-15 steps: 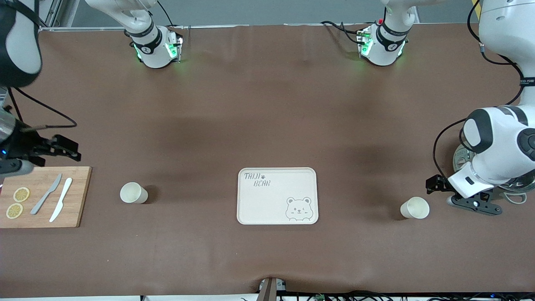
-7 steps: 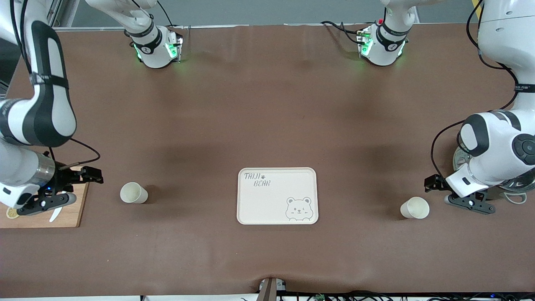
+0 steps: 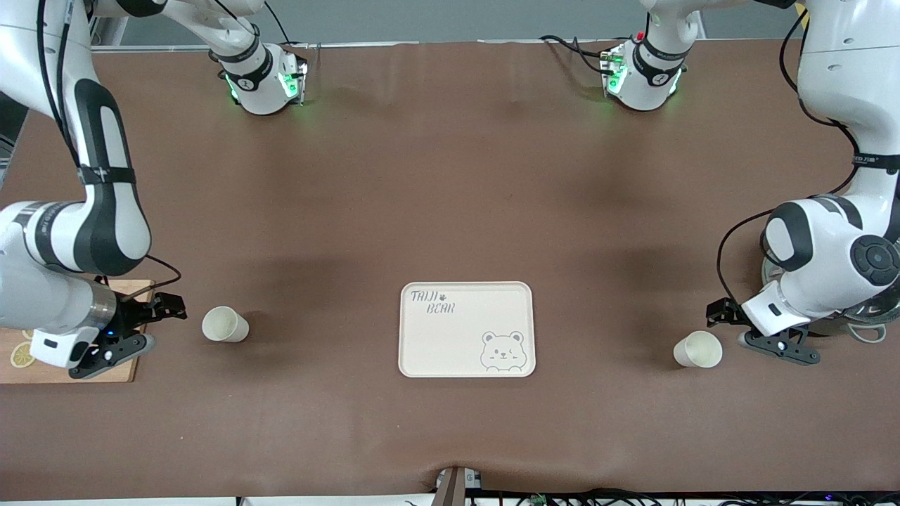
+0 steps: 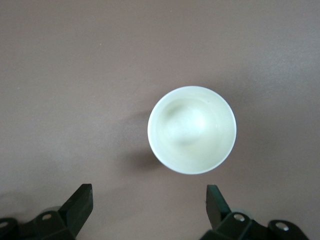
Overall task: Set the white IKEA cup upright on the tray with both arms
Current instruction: 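Reach the left gripper to one white cup while the right gripper reaches the other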
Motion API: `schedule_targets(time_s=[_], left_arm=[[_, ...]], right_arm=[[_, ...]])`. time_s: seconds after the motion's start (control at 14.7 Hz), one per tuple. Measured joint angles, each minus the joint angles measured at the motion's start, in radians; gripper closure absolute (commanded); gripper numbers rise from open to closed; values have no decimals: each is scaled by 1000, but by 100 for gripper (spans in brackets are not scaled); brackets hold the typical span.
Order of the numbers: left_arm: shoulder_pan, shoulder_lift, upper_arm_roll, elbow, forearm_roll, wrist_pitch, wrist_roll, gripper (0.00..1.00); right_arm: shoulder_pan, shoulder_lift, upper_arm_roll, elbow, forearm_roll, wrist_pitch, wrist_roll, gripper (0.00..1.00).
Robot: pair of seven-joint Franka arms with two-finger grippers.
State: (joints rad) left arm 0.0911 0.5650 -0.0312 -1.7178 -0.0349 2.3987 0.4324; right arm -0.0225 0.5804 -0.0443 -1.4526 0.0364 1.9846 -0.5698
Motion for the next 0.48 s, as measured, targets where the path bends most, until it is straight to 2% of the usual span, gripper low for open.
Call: schedule_targets(time_s=[0.48], left_arm=[[-1,59,-1,76,0,2,2,0]], right_arm=[[2,74,6,-2,2,47,-92,0]])
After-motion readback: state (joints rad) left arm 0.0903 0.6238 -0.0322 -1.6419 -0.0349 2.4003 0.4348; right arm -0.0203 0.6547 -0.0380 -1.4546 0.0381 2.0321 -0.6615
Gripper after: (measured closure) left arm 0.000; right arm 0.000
